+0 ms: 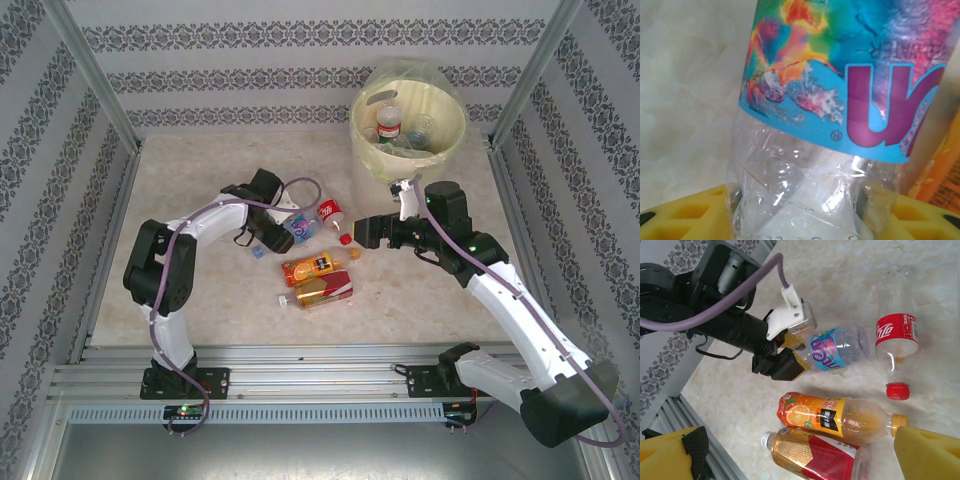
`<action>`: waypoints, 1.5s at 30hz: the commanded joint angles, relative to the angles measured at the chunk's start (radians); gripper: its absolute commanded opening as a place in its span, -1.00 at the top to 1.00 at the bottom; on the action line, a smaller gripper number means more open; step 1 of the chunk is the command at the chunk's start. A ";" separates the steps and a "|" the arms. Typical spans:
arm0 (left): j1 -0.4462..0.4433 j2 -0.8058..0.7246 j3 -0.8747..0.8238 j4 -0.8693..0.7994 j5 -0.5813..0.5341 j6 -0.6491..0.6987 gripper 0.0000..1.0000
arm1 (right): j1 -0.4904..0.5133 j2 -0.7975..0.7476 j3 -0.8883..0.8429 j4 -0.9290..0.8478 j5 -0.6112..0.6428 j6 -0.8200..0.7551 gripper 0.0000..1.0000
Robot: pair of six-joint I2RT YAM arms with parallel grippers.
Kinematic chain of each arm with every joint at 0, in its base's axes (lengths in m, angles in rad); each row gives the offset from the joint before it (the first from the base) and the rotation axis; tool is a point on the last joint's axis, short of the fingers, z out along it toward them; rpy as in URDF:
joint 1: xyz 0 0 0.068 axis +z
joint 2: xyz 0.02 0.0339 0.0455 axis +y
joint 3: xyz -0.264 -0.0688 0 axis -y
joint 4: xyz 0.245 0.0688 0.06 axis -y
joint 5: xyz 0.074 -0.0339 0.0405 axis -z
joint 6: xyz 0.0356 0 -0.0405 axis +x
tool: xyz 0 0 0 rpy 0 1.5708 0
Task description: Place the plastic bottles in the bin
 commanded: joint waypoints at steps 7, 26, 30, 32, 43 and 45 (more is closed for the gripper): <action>0.014 -0.159 0.018 0.007 0.112 -0.137 -0.19 | -0.016 0.021 -0.051 0.133 -0.001 0.170 -0.89; -0.033 -0.363 -0.207 0.616 0.677 -0.579 -0.18 | 0.024 0.157 -0.041 0.473 -0.063 0.394 -0.96; -0.057 -0.386 -0.229 0.658 0.696 -0.606 -0.18 | 0.049 0.191 -0.005 0.469 -0.041 0.384 -0.96; -0.070 -0.399 -0.233 0.646 0.696 -0.595 -0.19 | 0.059 0.204 0.011 0.474 -0.029 0.383 -0.96; -0.119 -0.424 -0.227 0.579 0.653 -0.535 -0.19 | 0.073 0.237 0.070 0.496 -0.013 0.390 -0.70; -0.123 -0.426 -0.228 0.580 0.643 -0.532 -0.20 | 0.072 0.239 0.074 0.498 -0.018 0.394 -0.55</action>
